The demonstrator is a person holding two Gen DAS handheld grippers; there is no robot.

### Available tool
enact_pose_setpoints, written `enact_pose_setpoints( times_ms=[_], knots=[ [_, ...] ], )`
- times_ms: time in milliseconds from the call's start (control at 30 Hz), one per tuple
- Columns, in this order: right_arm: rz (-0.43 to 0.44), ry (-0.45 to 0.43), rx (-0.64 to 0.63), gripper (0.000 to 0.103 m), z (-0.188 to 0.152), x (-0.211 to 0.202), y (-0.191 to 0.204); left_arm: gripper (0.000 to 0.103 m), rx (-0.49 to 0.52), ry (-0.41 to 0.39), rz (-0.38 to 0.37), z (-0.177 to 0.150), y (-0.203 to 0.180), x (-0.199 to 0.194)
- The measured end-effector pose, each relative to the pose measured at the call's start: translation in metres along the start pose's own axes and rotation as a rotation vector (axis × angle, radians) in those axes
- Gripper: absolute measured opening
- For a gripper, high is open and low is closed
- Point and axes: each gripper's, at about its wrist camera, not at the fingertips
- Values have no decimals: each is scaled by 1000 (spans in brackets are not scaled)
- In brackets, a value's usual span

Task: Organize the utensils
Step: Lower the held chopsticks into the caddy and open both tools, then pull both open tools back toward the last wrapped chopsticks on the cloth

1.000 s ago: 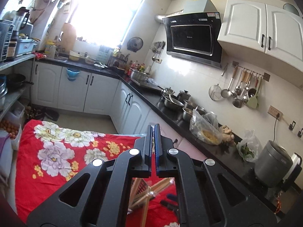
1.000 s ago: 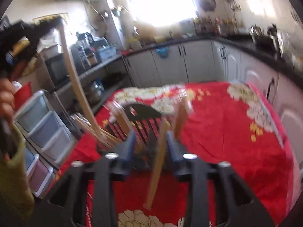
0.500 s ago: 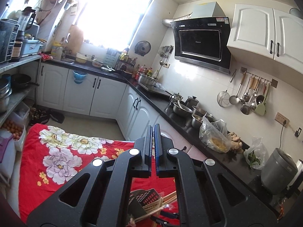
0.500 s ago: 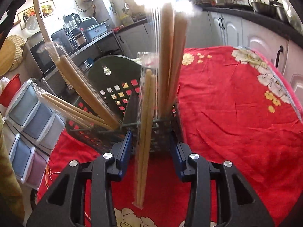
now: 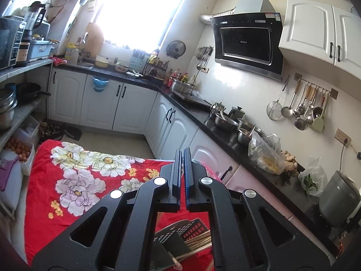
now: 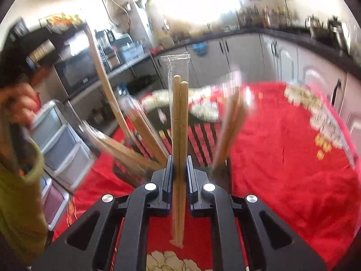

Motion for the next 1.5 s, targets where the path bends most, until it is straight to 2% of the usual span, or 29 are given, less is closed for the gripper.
enact_pose_setpoints(
  times_ms=[267, 367, 500, 700, 1000, 1167, 1300, 1500],
  knots=[
    [-73, -238, -140, 10, 58, -49, 22, 0, -23, 40, 2, -16, 12, 13],
    [-102, -316, -155, 10, 72, -54, 19, 0, -21, 56, 1, -23, 13, 18],
    [-125, -368, -145, 10, 75, -47, 6, 0, -18, 71, -1, -31, 14, 21],
    [-130, -336, -113, 10, 64, -16, -10, 1, -12, 94, 1, -43, 14, 27],
    [-153, -278, -100, 11, 50, 14, -14, 1, -17, 117, 12, -53, 20, 30],
    [-165, -262, -90, 11, 48, 16, -14, 1, -24, 136, 17, -57, 24, 32],
    [-180, -256, -80, 20, 49, 14, -15, 1, -25, 145, 18, -60, 24, 32],
    [-188, -262, -63, 23, 48, 4, -17, 1, -31, 144, 21, -62, 25, 27]
  ],
)
Point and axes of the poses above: each gripper's, at about its wrist camera, not at the fingertips, and x roughly the way its jaws point, y to its left, z to its top, and after that the axes turned 6 degrees about z, right-handed
